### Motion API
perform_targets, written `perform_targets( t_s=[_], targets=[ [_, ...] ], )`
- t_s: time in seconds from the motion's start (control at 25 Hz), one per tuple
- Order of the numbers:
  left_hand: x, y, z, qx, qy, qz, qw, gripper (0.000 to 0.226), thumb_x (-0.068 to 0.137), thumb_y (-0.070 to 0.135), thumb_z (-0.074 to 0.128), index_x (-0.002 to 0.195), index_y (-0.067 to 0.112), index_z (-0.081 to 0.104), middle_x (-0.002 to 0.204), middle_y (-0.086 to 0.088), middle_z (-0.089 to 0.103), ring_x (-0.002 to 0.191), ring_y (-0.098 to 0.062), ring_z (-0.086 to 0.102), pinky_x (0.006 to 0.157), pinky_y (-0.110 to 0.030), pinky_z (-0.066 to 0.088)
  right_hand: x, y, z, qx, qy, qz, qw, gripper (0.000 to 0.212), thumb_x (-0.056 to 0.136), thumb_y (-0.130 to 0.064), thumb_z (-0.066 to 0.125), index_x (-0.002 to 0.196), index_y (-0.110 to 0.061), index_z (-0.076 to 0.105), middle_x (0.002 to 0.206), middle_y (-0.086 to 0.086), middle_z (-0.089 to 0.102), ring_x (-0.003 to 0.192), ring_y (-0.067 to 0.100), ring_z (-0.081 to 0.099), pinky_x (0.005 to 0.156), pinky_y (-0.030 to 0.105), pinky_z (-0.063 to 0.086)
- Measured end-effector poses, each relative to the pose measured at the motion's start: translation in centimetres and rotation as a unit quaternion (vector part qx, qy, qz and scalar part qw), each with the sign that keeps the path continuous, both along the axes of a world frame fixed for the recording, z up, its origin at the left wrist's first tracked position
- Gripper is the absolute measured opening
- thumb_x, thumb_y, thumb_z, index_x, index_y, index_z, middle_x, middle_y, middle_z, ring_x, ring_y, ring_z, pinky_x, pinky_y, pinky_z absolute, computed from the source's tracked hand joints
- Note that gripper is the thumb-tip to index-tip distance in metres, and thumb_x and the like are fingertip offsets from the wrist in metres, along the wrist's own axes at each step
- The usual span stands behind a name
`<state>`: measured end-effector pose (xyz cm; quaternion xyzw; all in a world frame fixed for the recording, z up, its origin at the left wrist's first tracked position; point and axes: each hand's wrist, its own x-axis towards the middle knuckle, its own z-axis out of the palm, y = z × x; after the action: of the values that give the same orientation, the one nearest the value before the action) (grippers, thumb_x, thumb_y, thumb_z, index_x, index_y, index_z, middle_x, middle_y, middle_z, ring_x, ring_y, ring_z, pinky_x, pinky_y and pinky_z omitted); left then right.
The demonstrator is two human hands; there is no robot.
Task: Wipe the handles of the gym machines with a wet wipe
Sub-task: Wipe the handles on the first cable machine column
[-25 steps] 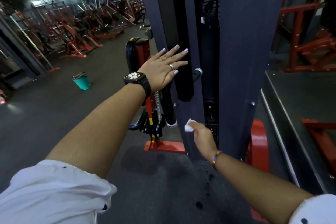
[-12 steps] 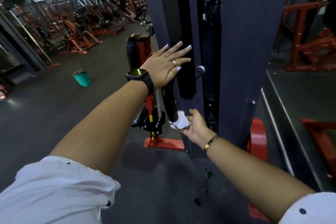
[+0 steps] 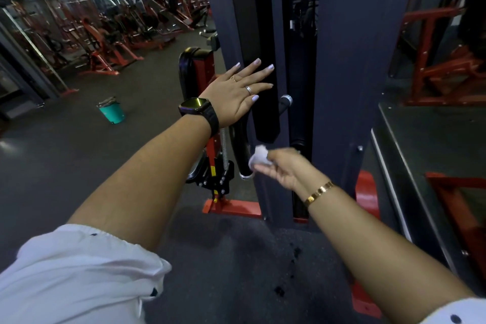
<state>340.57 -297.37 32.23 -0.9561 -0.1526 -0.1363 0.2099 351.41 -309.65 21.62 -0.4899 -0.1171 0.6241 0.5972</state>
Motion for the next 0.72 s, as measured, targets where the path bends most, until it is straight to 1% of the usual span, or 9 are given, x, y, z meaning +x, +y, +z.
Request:
perform_targets(
  t_s=[0.16,0.24,0.28,0.36,0.4,0.52,0.56,0.64,0.72],
  targets=[
    [0.0,0.1,0.0,0.004,0.002,0.004,1.0,0.054,0.101,0.041,0.013,0.147,0.023,0.036,0.159,0.006,0.014,0.147,-0.014,0.002,0.12,-0.036,0.004,-0.6,-0.1,7.3,0.147,-0.025,-0.09,0.985,0.024,0.088,0.012,0.038,0.085,0.002,0.059,0.083,0.016,0.059,0.064,0.025,0.06,0.058,0.026,0.058],
    [0.0,-0.2,-0.7,-0.027,-0.056,0.016,0.998,0.055,0.1,0.041,0.016,0.148,0.021,0.032,0.159,0.001,0.014,0.147,-0.017,0.004,0.119,-0.036,0.005,-0.8,-0.3,8.4,0.208,-0.129,-0.16,0.956,0.023,0.088,0.003,0.045,0.089,-0.003,0.067,0.082,0.01,0.065,0.067,0.019,0.063,0.065,0.024,0.057],
    [-0.3,-0.4,-1.2,-0.065,-0.11,0.028,0.991,0.055,0.099,0.039,0.018,0.148,0.018,0.031,0.159,-0.003,0.014,0.147,-0.018,0.005,0.118,-0.036,0.007,-1.0,-0.4,8.2,0.22,-0.255,-0.201,0.92,0.029,0.086,0.0,0.046,0.101,-0.007,0.07,0.085,0.005,0.067,0.072,0.015,0.063,0.067,0.018,0.052],
    [-1.8,-0.4,-2.9,-0.135,-0.187,0.05,0.972,0.055,0.098,0.036,0.02,0.148,0.016,0.03,0.159,-0.005,0.014,0.145,-0.017,0.004,0.116,-0.038,0.009,-2.1,-0.3,6.7,0.26,-0.502,-0.256,0.784,0.042,0.084,0.004,0.046,0.118,-0.01,0.066,0.096,0.004,0.067,0.087,0.015,0.062,0.076,0.008,0.045],
    [-2.9,-0.1,-3.6,-0.143,-0.191,0.058,0.969,0.056,0.097,0.037,0.019,0.149,0.017,0.026,0.158,-0.004,0.014,0.144,-0.016,0.003,0.117,-0.04,0.009,-3.0,0.0,5.6,0.293,-0.592,-0.242,0.711,0.044,0.083,0.009,0.046,0.121,-0.007,0.064,0.109,0.008,0.066,0.103,0.019,0.061,0.087,0.011,0.044],
    [-5.9,1.4,-4.0,-0.063,-0.131,0.073,0.987,0.055,0.097,0.037,0.019,0.15,0.02,0.015,0.158,0.0,0.012,0.146,-0.018,0.007,0.118,-0.044,0.016,-4.9,0.9,0.4,0.34,-0.833,-0.158,0.407,0.03,0.09,0.004,0.049,0.115,0.0,0.065,0.129,0.013,0.059,0.13,0.027,0.047,0.105,0.032,0.041],
    [-6.3,2.0,-3.5,-0.012,-0.111,0.068,0.991,0.056,0.098,0.036,0.022,0.151,0.02,0.014,0.158,0.0,0.014,0.146,-0.019,0.011,0.117,-0.044,0.019,-5.1,0.7,-0.8,0.355,-0.855,-0.147,0.347,0.024,0.091,0.0,0.05,0.106,0.001,0.069,0.124,0.013,0.063,0.127,0.027,0.05,0.108,0.035,0.038],
    [-6.1,2.8,-2.6,0.087,-0.066,0.031,0.993,0.056,0.098,0.033,0.027,0.151,0.02,0.018,0.157,0.0,0.02,0.145,-0.018,0.017,0.116,-0.041,0.02,-5.0,0.5,-0.7,0.379,-0.842,-0.18,0.338,0.024,0.091,-0.003,0.05,0.1,0.002,0.072,0.115,0.015,0.067,0.118,0.027,0.058,0.109,0.038,0.036],
    [-5.3,3.5,-2.2,0.139,-0.039,-0.019,0.989,0.058,0.096,0.032,0.033,0.151,0.018,0.02,0.156,-0.001,0.024,0.145,-0.017,0.017,0.116,-0.041,0.019,-4.8,1.2,1.8,0.349,-0.818,-0.267,0.37,0.026,0.093,-0.001,0.048,0.11,0.005,0.067,0.118,0.018,0.065,0.117,0.029,0.058,0.107,0.04,0.04]
  ],
)
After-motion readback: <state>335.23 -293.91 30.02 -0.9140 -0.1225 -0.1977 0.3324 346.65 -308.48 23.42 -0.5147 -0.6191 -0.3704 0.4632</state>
